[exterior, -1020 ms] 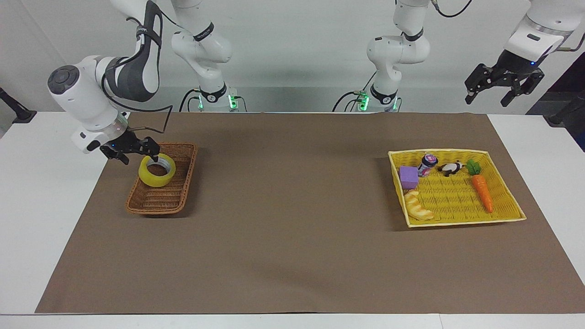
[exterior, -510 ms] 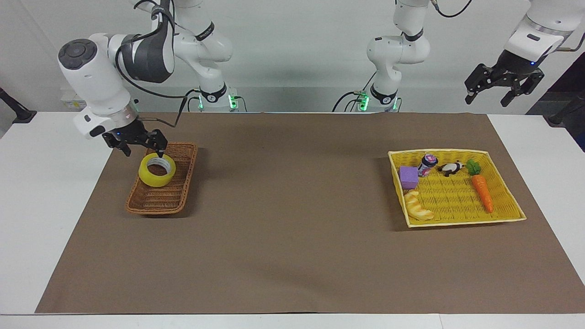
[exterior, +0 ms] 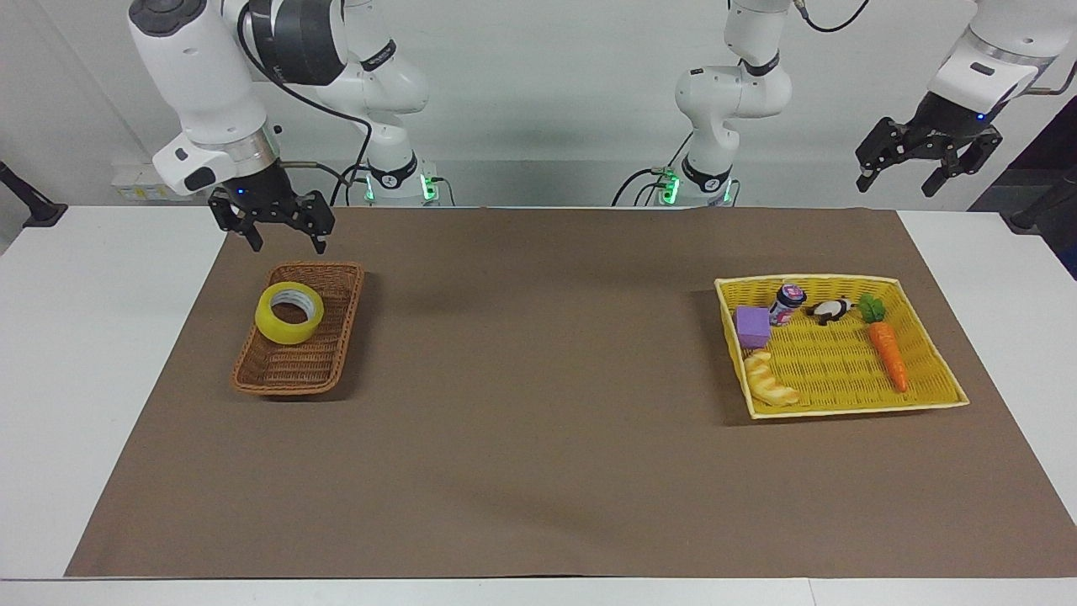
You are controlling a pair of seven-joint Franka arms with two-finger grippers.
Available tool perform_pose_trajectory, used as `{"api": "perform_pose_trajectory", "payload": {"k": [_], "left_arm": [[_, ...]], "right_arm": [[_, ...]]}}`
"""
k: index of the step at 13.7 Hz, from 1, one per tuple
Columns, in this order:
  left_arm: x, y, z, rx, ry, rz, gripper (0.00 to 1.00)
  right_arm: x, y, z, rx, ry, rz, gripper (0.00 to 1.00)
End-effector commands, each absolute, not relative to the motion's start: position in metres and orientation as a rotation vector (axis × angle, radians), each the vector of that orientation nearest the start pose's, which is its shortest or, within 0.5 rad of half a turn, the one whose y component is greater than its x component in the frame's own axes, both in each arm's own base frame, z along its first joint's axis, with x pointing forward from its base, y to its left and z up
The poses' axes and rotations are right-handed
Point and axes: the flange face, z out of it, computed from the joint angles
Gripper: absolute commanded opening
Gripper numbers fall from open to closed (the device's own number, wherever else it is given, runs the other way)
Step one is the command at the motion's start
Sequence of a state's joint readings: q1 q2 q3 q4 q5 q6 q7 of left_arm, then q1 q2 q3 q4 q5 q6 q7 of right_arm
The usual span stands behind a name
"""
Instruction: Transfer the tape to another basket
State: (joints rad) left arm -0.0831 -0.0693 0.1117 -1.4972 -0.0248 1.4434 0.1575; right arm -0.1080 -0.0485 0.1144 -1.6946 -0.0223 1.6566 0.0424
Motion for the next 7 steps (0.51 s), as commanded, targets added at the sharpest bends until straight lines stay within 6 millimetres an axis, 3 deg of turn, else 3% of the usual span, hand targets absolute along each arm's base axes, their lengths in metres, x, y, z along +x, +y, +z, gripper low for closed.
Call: {"api": "perform_pose_trajectory", "payload": {"k": [1, 7], "left_arm": [[0.511, 0.016, 0.685, -3.153, 0.191, -0.024, 1.00], [0.511, 0.016, 0.685, -3.153, 0.194, -0.024, 1.00]], "right_arm": [[0.545, 0.006, 0.626, -3.129, 0.082, 0.008, 1.00], [0.532, 0.007, 0.654, -3.123, 0.071, 0.049, 1.00]]}}
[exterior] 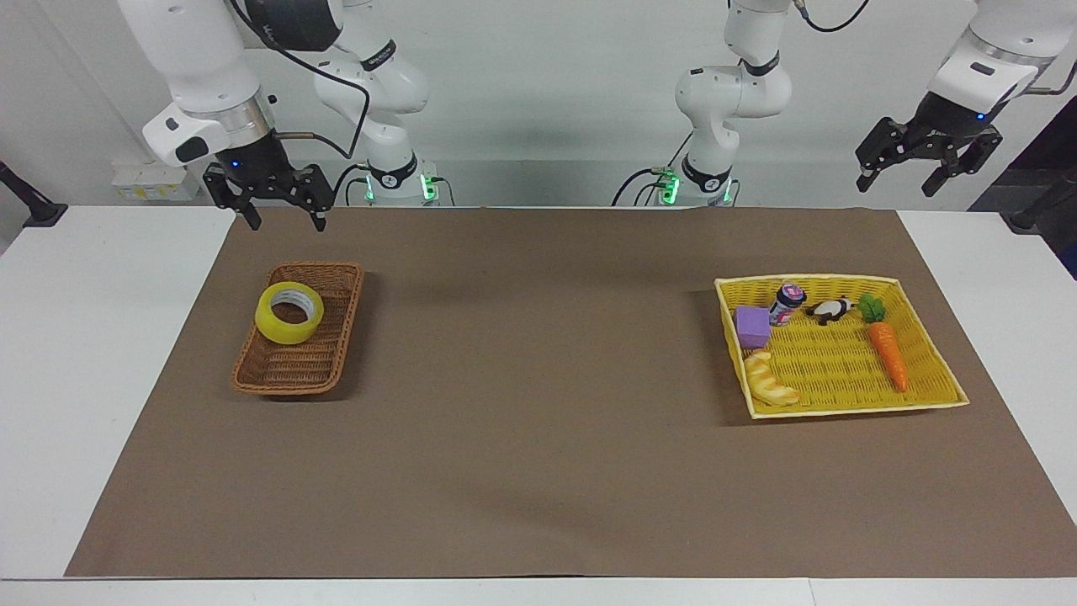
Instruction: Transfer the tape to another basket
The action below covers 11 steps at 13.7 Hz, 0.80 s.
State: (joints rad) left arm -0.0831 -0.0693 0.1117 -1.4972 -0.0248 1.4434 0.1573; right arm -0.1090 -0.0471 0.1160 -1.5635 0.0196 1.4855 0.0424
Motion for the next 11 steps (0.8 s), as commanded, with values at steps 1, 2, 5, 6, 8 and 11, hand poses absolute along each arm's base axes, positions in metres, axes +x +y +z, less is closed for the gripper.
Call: {"api": "perform_pose_trajectory", "payload": {"k": [1, 2, 5, 6, 8, 11], "left_arm": [[0.511, 0.016, 0.685, -3.153, 0.194, -0.024, 1.00], [0.511, 0.016, 0.685, -3.153, 0.194, -0.024, 1.00], [0.511, 0.016, 0.685, -3.153, 0.194, -0.024, 1.00], [0.511, 0.016, 0.685, -3.153, 0.194, -0.024, 1.00], [0.511, 0.016, 0.685, -3.153, 0.194, -0.024, 1.00], [0.511, 0.016, 0.685, -3.153, 0.194, -0.024, 1.00]], "right_arm": [[0.531, 0.005, 0.655, -3.114, 0.072, 0.047, 1.00], [0.531, 0.004, 0.655, -3.108, 0.076, 0.047, 1.00], [0.531, 0.001, 0.655, -3.112, 0.084, 0.044, 1.00], [0.530, 0.001, 0.655, -3.112, 0.084, 0.056, 1.00], [0.529, -0.003, 0.656, -3.116, 0.086, 0.063, 1.00], [0.523, -0.006, 0.652, -3.120, 0.061, 0.139, 1.00]]}}
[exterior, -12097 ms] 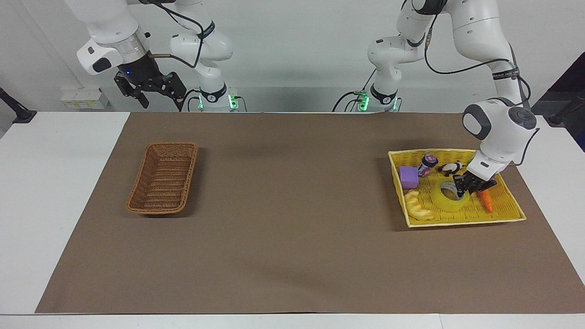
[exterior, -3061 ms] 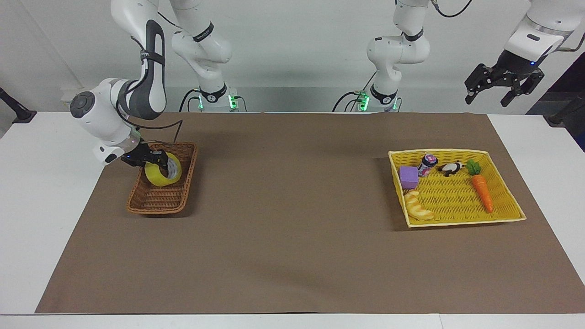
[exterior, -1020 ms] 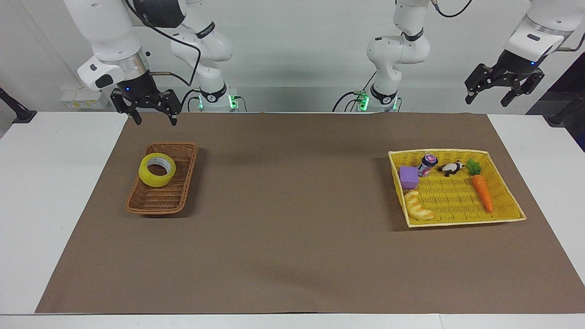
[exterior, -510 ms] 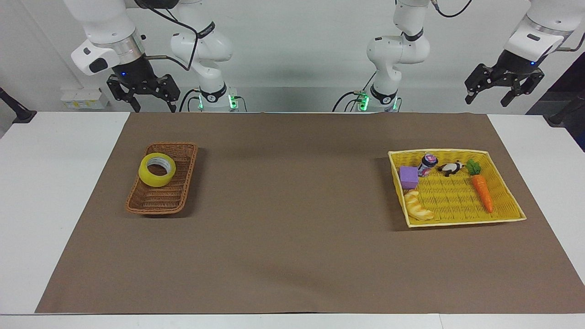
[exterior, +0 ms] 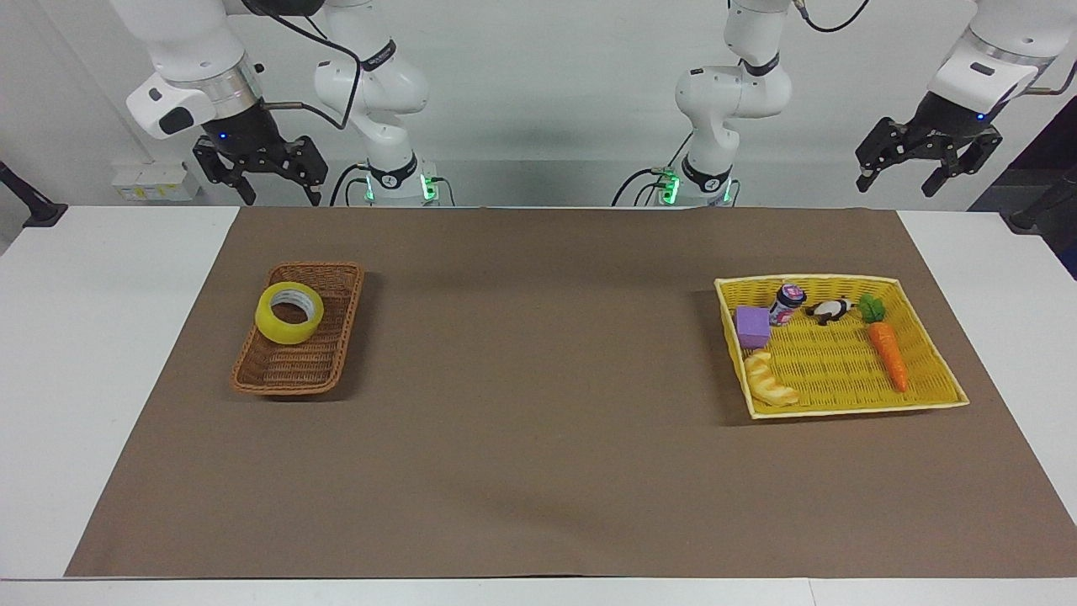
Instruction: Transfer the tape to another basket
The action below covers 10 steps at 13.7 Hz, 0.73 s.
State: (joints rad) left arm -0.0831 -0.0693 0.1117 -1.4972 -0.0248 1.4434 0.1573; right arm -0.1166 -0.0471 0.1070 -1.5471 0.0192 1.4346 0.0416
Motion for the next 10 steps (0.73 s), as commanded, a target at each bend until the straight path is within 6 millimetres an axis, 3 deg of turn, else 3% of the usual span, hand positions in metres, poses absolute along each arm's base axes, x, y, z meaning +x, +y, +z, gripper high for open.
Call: {"api": "perform_pose_trajectory", "payload": {"k": [1, 10], "left_arm": [[0.5114, 0.0162, 0.6854, -3.153, 0.194, -0.024, 1.00], [0.5130, 0.0140, 0.6865, -3.150, 0.196, -0.035, 1.00]], "right_arm": [[0.5220, -0.0060, 0.6540, -3.113, 0.049, 0.132, 1.00], [0.5184, -0.0067, 0.6604, -3.112, 0.063, 0.103, 1.00]]}}
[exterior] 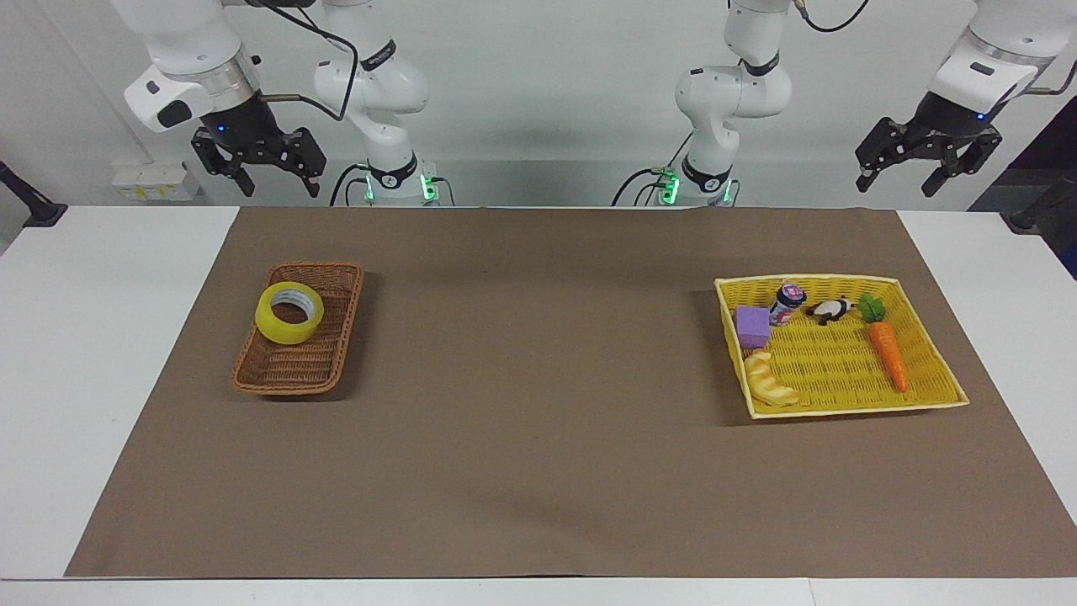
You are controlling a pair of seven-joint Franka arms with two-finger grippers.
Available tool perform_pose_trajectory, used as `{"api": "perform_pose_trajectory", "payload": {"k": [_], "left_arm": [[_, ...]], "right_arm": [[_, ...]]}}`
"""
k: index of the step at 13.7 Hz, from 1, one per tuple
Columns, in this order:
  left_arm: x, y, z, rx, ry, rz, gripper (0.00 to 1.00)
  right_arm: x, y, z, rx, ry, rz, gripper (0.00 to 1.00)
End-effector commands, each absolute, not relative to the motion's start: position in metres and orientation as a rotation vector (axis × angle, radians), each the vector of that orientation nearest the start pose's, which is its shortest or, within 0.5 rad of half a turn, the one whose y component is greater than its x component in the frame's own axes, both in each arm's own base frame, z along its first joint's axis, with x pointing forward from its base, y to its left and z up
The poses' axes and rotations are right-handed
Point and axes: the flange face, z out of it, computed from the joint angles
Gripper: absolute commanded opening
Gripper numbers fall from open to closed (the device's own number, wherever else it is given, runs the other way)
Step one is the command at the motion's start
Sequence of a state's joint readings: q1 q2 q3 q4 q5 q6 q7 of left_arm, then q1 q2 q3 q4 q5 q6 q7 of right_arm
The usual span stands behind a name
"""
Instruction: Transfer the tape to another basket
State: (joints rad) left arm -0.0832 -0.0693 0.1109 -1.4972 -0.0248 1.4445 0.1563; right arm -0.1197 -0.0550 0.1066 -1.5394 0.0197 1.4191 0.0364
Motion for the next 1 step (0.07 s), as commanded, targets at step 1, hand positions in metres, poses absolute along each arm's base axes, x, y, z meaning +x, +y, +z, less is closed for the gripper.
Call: {"api": "perform_pose_trajectory", "payload": {"k": [1], "left_arm": [[0.5136, 0.0140, 0.6850, -3.151, 0.196, -0.030, 1.00]], "right_arm": [[0.5184, -0.0059, 0.6590, -3.112, 0.061, 0.108, 1.00]]}}
